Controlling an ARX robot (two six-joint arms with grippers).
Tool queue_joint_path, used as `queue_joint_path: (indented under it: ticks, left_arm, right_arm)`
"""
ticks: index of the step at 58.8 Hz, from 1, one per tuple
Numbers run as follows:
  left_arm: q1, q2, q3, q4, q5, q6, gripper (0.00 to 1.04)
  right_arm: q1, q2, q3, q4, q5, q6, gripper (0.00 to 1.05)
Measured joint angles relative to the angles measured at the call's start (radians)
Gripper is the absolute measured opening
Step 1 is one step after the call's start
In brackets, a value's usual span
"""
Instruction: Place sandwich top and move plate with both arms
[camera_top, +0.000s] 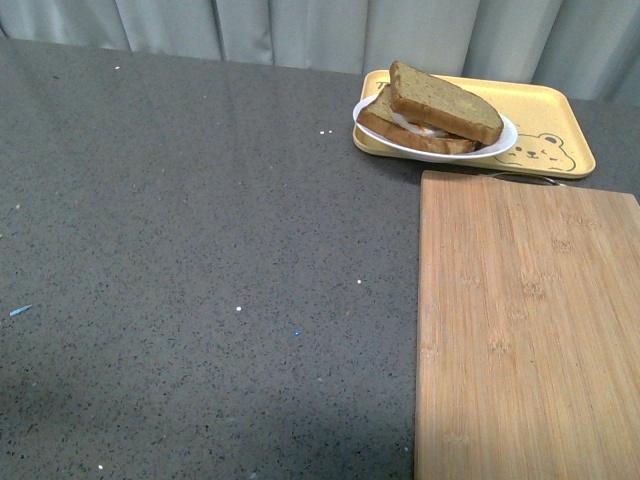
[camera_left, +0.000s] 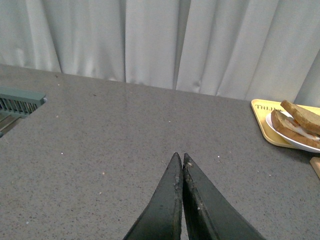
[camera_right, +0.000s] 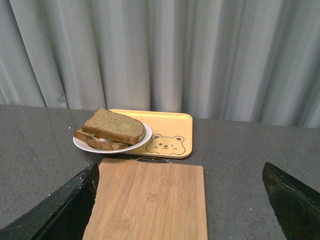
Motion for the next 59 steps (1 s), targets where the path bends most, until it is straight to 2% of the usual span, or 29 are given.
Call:
queue_joint_path:
  ticks: [25, 59]
  left_arm:
    - [0.006, -0.266, -0.001, -0.238, 0.005, 0.000, 0.04]
    - [0.006, -0.497, -0.002, -0.463, 0.005, 0.000, 0.04]
  right_arm:
    - [0.000, 0.000, 0.000, 0.000, 0.000, 0.000, 0.95]
    - [0.000, 0.000, 0.000, 0.000, 0.000, 0.000, 0.95]
